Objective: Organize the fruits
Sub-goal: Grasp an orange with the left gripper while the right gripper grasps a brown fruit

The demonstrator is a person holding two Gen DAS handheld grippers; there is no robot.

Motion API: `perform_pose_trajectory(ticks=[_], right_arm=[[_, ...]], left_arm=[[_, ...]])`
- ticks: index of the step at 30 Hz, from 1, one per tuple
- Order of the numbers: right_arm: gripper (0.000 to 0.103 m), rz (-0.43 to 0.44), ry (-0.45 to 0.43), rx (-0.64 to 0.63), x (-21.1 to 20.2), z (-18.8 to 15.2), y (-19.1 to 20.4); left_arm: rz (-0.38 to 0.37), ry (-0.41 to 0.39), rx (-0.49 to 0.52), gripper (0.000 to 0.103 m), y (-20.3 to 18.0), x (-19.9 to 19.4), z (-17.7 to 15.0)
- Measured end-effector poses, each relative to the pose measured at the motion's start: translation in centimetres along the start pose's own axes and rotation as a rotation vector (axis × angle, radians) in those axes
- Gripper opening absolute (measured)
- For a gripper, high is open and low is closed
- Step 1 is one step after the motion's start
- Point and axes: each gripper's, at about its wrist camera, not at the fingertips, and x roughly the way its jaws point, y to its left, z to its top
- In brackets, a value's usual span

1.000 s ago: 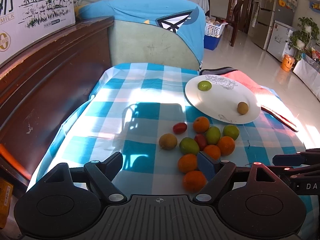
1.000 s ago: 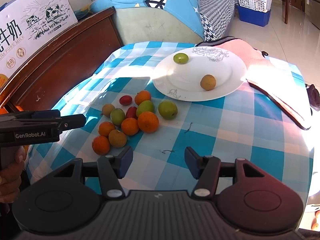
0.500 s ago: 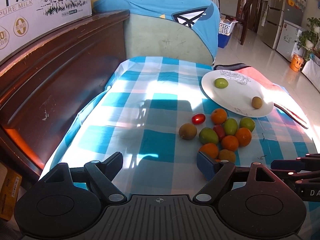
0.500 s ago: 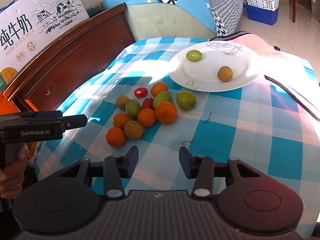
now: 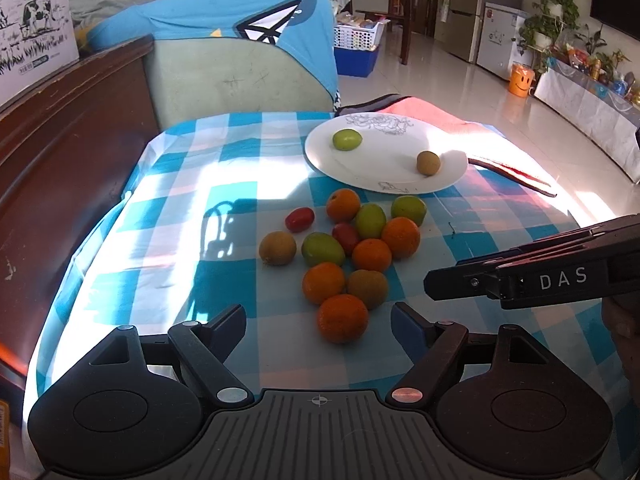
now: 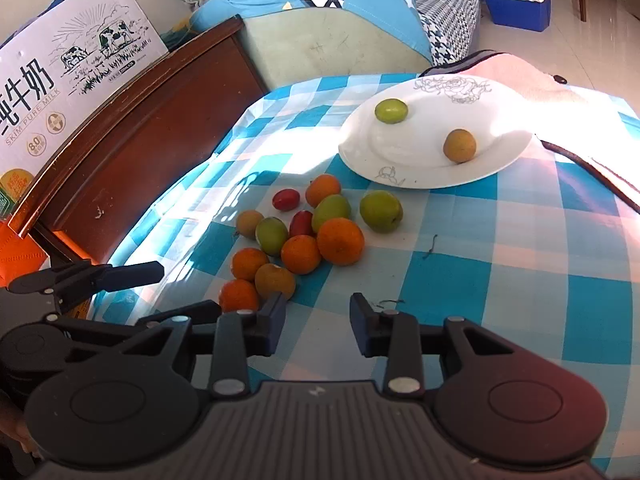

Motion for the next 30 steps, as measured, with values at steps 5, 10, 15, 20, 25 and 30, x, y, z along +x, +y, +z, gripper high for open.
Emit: perform_pose_trajectory(ticks=[5, 10, 15, 20, 25, 30], right_arm=[[0.037, 0.023, 0.013, 0.011, 0.8, 0.1, 0.2], [0.037, 0.045, 0.03, 0.022, 1.8, 0.3, 0.4], [0.037, 0.057, 0.036, 0.013, 2.7, 0.5, 0.9], [0.038, 0.053, 0.044, 0.009, 3.6, 0.7, 1.2], [0.038, 0.05, 0.042, -0.009, 4.2, 0.8, 1.6], [0.03, 0.041, 0.034, -0.051, 4.6, 0.9, 2.1]], left_arm=[[0.004, 0.004, 0.009, 0.068, -0.3, 1.2, -0.2], [-0.02, 0.016, -0.003, 0.057, -0.2, 2.1, -0.4], [-0.024, 0.026, 0.022, 0.048, -0.6, 2.6, -0.8], [-0.026, 0.037, 0.009, 0.037, -0.3, 3.0, -0.9], [-0.02, 0.034, 0.0, 0.03, 0.0, 2.8, -0.9], [-0.009, 0.041, -0.028, 0.03, 0.6, 2.4, -1.1]])
